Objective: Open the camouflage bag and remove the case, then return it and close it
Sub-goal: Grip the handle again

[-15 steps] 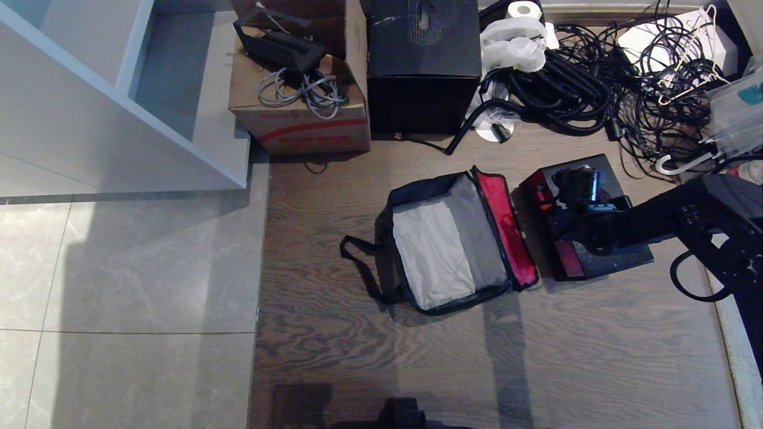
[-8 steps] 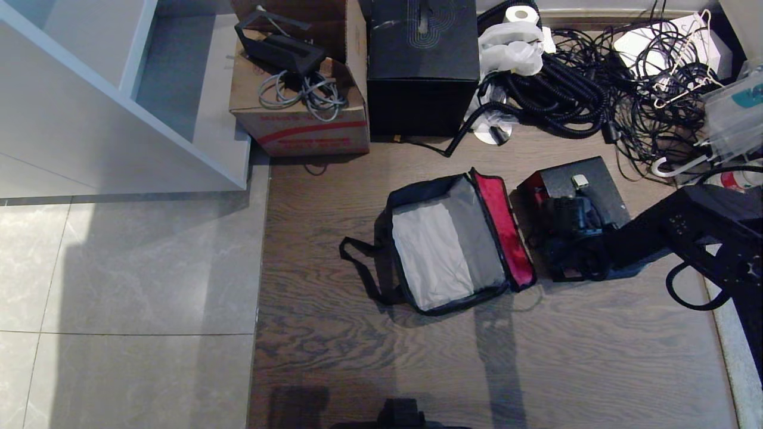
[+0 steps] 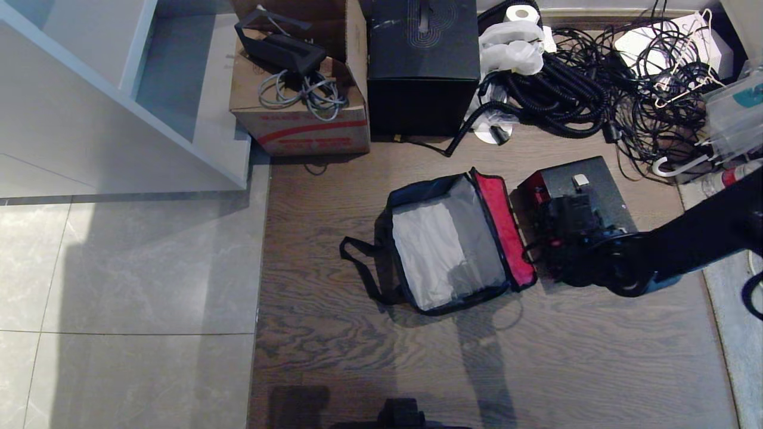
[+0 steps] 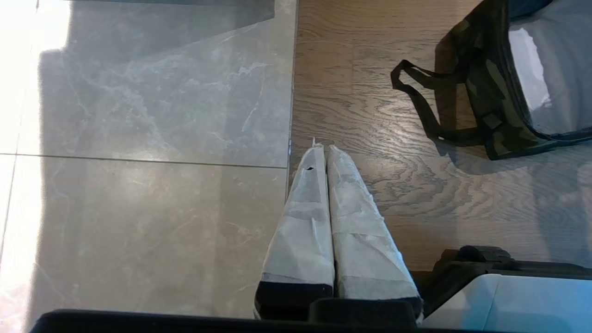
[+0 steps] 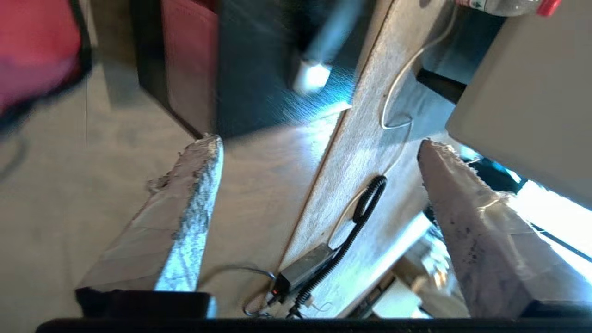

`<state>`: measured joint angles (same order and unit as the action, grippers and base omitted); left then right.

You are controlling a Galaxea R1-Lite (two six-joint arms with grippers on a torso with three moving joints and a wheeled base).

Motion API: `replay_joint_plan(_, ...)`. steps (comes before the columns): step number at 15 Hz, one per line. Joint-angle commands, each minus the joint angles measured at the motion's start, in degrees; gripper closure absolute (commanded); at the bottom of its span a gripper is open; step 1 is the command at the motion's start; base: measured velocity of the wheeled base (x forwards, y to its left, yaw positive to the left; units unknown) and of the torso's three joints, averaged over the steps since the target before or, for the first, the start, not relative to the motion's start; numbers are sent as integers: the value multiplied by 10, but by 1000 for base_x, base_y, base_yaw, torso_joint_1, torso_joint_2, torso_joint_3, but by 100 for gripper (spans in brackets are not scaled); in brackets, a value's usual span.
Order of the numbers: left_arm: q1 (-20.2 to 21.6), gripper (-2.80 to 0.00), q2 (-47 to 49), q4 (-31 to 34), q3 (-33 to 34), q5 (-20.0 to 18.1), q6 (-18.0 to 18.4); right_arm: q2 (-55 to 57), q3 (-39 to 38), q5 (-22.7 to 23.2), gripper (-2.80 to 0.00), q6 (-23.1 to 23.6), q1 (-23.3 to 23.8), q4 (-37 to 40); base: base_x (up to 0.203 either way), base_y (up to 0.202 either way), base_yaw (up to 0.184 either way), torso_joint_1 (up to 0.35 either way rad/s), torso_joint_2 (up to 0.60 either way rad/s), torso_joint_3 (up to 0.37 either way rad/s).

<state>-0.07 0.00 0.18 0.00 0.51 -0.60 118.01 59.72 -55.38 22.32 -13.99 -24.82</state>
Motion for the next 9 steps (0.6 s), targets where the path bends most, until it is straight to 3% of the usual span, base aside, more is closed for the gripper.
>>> replay_joint_plan(1,0,0,0,0,0,0,0,-159,-73,61,-280,2,3,54,0,0,0,0,0,0)
replay_joint_plan(2,0,0,0,0,0,0,0,-221,-107,93,0,2,5,91,0,0,0,0,0,0)
replay_joint_plan(5,0,0,0,0,0,0,0,-392,-206,149,0,-2,9,193,0,0,0,0,0,0)
replay_joint_plan(9,0,0,0,0,0,0,0,-591,-332,176,0,-5,11,283,0,0,0,0,0,0)
